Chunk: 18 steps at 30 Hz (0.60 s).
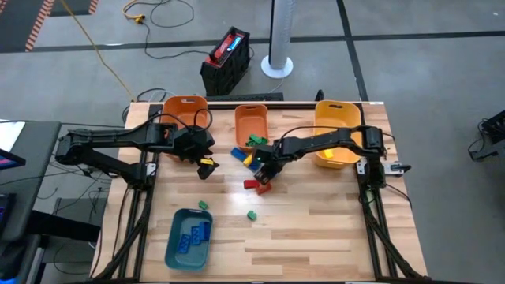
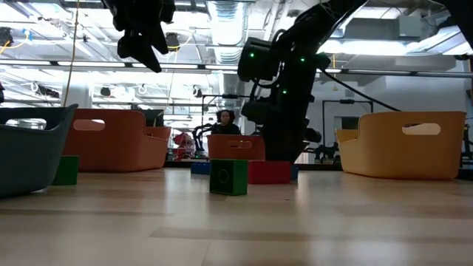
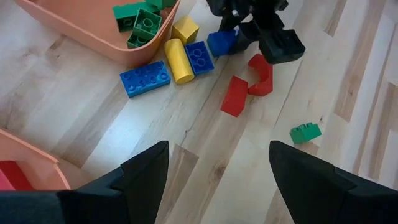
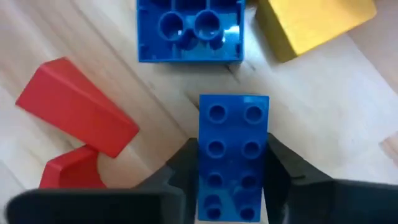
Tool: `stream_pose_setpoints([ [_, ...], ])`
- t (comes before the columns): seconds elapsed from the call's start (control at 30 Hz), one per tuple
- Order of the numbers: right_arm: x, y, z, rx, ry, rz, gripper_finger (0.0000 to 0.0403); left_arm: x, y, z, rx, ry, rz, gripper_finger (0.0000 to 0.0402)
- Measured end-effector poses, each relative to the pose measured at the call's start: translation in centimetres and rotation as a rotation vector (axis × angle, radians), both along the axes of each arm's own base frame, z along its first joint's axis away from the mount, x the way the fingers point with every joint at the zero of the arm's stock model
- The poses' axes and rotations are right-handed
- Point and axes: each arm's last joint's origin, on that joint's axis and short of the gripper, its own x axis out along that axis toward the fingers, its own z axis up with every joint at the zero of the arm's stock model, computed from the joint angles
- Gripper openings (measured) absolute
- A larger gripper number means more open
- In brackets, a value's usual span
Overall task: Sort blocks
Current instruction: Put the blue game piece into the blue bin
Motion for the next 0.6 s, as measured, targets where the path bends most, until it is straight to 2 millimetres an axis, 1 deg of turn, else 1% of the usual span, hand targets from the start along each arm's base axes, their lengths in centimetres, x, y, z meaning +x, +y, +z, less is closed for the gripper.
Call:
stream_pose_setpoints([
  [0.07, -0.2, 0.1, 0.5, -0.008, -0.01, 0.021, 0.0108, 0.0, 0.0, 0.0, -0.01, -0.005, 0.013, 0.0272],
  [0.17, -0.7, 0.1, 2.0, -0.016, -0.032, 0.02, 0.0107, 0.3, -0.3, 0.2, -0.01, -0.035, 0.001, 0.0272],
  [0.33, -1.6, 0.1, 7.2, -0.105, -0.203, 0.047, 0.0116, 1.2, -1.5, 1.5, 0.037, -0.197, -0.092, 0.0272],
  [0.4, -2.0, 0.3, 9.4, -0.156, -0.301, 0.068, 0.0117, 1.5, -1.9, 2.1, 0.053, -0.265, -0.12, 0.0272],
  [0.5, -2.6, 0.9, 13.4, -0.238, -0.507, 0.075, 0.0117, 2.0, -2.2, 2.9, 0.06, -0.373, -0.132, 0.0272],
  [0.6, -3.1, 1.8, 17.1, -0.33, -0.724, 0.084, 0.0117, 2.4, -2.5, 2.7, 0.061, -0.438, -0.134, 0.0272],
])
